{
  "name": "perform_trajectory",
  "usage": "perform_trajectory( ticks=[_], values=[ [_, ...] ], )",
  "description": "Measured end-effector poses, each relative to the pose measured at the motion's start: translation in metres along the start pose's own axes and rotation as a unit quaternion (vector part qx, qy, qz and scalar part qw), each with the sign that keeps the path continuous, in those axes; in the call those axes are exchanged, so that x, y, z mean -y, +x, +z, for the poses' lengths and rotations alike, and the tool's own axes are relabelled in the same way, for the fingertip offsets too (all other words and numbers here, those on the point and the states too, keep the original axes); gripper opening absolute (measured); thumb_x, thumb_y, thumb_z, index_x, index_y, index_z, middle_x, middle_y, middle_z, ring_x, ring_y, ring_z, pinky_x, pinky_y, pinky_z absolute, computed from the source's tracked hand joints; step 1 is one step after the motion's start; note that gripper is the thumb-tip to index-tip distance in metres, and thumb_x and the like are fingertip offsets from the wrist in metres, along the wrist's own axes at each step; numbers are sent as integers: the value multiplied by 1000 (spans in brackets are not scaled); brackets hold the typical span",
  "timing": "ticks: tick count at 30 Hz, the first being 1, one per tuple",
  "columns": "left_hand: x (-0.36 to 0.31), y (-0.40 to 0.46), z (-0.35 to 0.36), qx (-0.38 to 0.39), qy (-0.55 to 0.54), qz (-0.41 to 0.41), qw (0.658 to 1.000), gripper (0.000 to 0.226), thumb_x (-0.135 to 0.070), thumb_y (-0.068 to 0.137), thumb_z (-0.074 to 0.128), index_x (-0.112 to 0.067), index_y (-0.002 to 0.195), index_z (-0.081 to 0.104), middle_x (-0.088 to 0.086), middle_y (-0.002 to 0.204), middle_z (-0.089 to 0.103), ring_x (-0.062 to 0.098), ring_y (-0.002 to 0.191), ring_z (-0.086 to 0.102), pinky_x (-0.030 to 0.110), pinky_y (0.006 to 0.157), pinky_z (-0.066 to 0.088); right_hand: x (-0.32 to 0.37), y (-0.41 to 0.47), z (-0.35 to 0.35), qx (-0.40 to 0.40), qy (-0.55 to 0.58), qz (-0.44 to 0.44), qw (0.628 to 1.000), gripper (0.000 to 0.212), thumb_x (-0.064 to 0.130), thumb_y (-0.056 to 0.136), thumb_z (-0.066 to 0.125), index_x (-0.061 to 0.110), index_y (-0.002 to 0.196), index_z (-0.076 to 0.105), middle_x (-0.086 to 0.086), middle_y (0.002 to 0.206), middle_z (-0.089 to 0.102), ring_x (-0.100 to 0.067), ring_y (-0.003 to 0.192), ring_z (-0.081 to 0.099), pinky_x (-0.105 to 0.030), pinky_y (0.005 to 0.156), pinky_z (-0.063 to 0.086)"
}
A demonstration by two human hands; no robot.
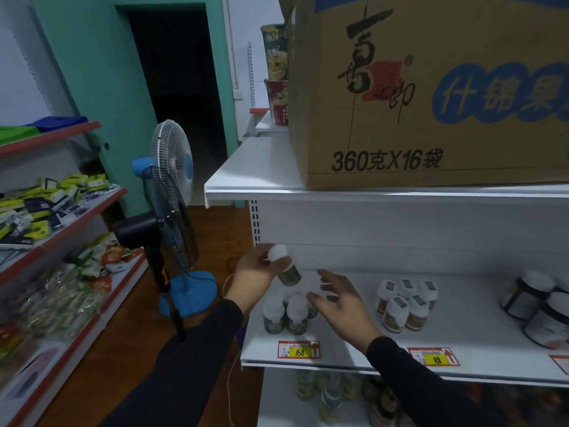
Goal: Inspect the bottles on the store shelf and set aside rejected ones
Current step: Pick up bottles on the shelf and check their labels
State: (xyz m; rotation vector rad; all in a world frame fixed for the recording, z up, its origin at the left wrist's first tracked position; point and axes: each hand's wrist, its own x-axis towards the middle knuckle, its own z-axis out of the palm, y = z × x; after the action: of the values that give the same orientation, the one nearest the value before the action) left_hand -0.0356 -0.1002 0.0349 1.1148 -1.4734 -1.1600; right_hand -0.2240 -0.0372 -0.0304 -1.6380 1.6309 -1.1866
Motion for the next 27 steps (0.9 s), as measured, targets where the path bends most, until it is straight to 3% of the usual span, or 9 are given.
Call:
perform_trajectory(
  ticks=[6, 8, 12, 15, 18, 21, 27],
  values=[
    [25, 21, -10, -68, 38, -67, 995, 22, -23, 84, 74, -26, 100, 58, -7, 97, 62, 8, 88, 58, 24, 72, 47, -24, 0, 1, -34, -101, -10, 994, 55, 49, 89, 62, 25, 138, 49, 2, 133, 48, -13, 118, 53, -28, 99, 46],
    [37, 25, -10, -75, 55, -92, 991, 23, -23, 85, 73, -23, 103, 58, -8, 96, 61, 11, 87, 58, 26, 73, 46, -31, -2, 0, -28, -135, -2, 991, 57, 51, 90, 59, 24, 139, 47, 0, 136, 47, -16, 123, 51, -24, 99, 42],
    [59, 27, -8, -69, 109, -105, 986, 19, -21, 86, 73, -21, 98, 58, -2, 95, 61, 17, 87, 58, 25, 67, 46, -46, -5, 0, -7, -210, 11, 978, 66, 57, 90, 53, 19, 143, 43, -5, 143, 45, -19, 128, 47, -19, 97, 34],
    [75, 31, -7, -57, 145, -118, 981, 18, -21, 85, 73, -25, 86, 55, -2, 90, 61, 18, 84, 57, 26, 66, 44, -64, -5, 3, 25, -250, 32, 968, 71, 59, 91, 49, 17, 147, 37, -5, 149, 40, -19, 135, 40, -22, 105, 32],
    [89, 36, -6, -40, 163, -138, 976, 18, -22, 83, 74, -19, 94, 60, 5, 98, 65, 21, 86, 61, 25, 60, 44, -77, -5, 7, 60, -281, 55, 956, 85, 74, 88, 35, 17, 151, 31, -5, 156, 33, -20, 143, 29, -25, 114, 24],
    [98, 38, -4, -26, 170, -157, 972, 23, -22, 81, 75, -17, 100, 64, 4, 103, 66, 20, 90, 61, 25, 64, 47, -90, -4, 12, 69, -315, 61, 944, 117, 92, 68, 1, 16, 151, 32, -8, 157, 31, -23, 146, 25, -28, 117, 18],
    [105, 40, -4, -16, 173, -191, 966, 23, -22, 84, 73, -16, 104, 62, 8, 108, 66, 22, 94, 60, 32, 77, 49, -105, -4, 22, 101, -348, 89, 928, 108, 85, 71, 5, 19, 152, 31, -10, 161, 21, -28, 148, 20, -41, 120, 13]
  ],
)
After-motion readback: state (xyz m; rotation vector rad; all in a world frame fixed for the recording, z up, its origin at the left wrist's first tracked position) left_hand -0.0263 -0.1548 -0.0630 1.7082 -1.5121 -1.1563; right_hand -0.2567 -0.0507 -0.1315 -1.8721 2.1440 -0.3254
